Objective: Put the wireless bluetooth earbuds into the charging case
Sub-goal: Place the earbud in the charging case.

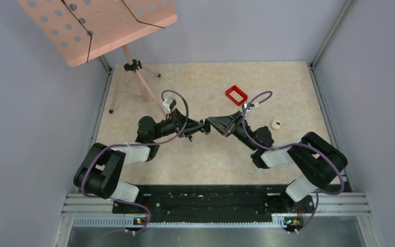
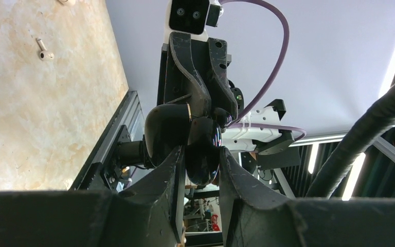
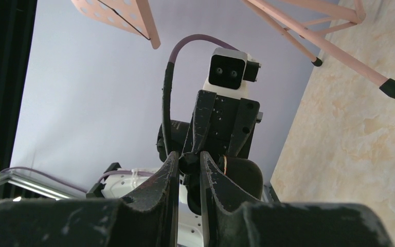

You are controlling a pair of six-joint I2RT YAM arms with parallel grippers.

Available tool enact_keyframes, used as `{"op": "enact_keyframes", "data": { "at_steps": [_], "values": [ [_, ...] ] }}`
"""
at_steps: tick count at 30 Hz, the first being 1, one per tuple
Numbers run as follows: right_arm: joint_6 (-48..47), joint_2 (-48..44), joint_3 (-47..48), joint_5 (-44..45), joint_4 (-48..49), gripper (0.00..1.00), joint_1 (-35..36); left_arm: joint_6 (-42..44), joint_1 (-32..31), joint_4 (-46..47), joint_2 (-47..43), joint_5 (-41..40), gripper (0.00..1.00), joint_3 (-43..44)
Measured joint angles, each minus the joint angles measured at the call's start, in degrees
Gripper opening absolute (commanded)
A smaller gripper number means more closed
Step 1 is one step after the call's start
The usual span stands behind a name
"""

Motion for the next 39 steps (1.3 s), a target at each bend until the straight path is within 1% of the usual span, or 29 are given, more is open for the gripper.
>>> {"op": "enact_keyframes", "data": {
  "at_steps": [10,14,22,27,36,39],
  "values": [
    [0.9,0.0,-1.4,0.1,1.2,0.13,-0.1,-1.3,-0.1,2.1,0.7,-0.2,0.00,-0.7],
    [1.2,0.0,-1.9,0.5,1.2,0.15,-0.1,-1.6,-0.2,2.1,1.0,-0.3,0.00,-0.9],
    [1.2,-0.2,-2.2,0.9,1.1,0.20,-0.1,-2.2,-0.2,2.3,1.1,-0.5,0.00,-1.1],
    [1.1,-1.3,-2.4,2.2,-0.3,0.23,-0.1,-2.4,-0.2,3.1,1.0,-0.5,0.00,-1.1],
    [-0.5,-3.9,-2.6,3.9,-4.3,0.24,-0.4,-3.5,-0.2,5.7,1.3,-0.5,0.00,-1.1],
    [-1.2,-4.3,-2.6,3.8,-6.0,0.29,-0.5,-3.8,-0.2,6.6,1.4,-0.5,0.00,-1.1]
  ]
}}
